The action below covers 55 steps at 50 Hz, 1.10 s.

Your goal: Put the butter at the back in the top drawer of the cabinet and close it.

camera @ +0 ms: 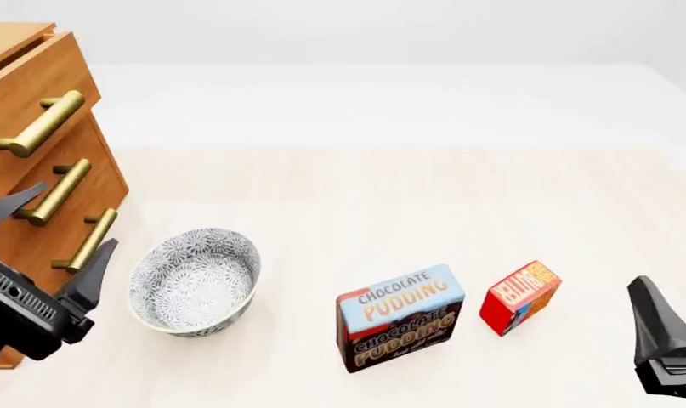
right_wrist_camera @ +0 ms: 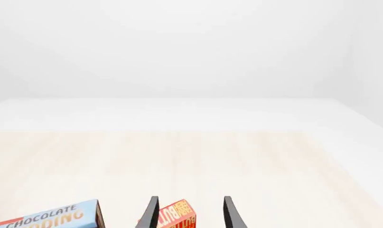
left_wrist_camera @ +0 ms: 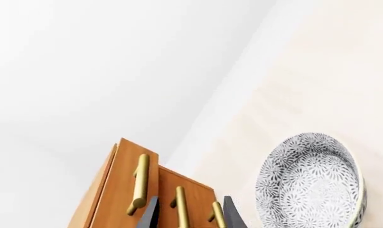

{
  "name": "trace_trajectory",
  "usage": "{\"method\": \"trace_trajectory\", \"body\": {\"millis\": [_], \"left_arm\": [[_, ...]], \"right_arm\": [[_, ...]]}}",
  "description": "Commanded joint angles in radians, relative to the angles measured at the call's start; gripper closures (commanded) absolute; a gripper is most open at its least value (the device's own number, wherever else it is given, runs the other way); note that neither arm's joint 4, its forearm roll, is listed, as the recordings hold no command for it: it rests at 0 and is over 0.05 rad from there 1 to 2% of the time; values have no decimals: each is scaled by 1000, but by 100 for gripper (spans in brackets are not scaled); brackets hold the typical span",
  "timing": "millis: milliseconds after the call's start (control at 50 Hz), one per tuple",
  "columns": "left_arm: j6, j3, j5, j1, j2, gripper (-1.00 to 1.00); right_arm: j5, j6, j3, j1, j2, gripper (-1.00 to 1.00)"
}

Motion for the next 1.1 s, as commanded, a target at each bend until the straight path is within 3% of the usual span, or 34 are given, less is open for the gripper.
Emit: {"method": "trace_trajectory", "body": {"millis": [20, 560, 1100], "left_arm": [[46, -5, -14, 16, 26, -100], [128, -22, -34, 88, 73, -100], [166, -75, -89, 149, 180, -100]], "right_arm": [[0, 0, 0, 0, 0, -100], [0, 0, 0, 0, 0, -100], [0, 0, 0, 0, 0, -100]]}}
